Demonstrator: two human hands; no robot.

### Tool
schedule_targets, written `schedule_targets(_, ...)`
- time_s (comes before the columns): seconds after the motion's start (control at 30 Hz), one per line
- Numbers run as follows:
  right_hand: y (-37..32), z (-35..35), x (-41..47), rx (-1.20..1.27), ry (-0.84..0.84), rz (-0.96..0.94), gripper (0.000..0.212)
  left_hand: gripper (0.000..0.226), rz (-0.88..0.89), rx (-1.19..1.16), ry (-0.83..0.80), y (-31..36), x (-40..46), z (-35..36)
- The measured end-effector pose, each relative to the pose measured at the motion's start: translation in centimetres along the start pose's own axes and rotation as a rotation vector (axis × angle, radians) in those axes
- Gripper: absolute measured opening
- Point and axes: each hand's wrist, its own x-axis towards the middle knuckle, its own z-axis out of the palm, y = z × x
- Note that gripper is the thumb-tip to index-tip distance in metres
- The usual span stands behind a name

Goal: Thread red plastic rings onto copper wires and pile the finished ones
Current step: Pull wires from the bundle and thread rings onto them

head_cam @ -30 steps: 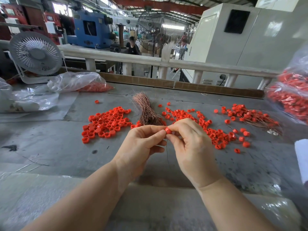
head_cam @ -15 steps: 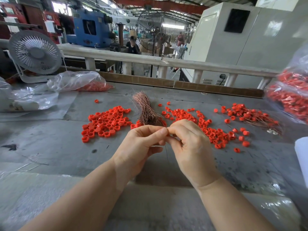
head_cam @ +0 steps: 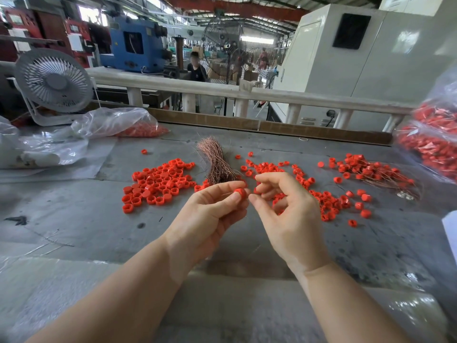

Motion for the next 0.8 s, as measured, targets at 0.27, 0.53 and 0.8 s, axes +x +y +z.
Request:
schedule_targets(0.27,0.07,-0.19,0.07,-0.078,-0.017,-0.055,0.013,0.022,0.011,-0.050,0.008,-0.01,-0.25,0.74)
schedule_targets(0.53,0.05,-0.17,0.03,-0.099,-0.014,-0.073,0.012,0.019,0.062,0.078,-0.007,0.11,-0.57,0.73)
schedule_targets(0.8,0.02,-0.26,-0.07,-0.099,-0.020,-0.074,0.012,0.018,0.129,0.219,0.027,0.05,-0.67,0.63)
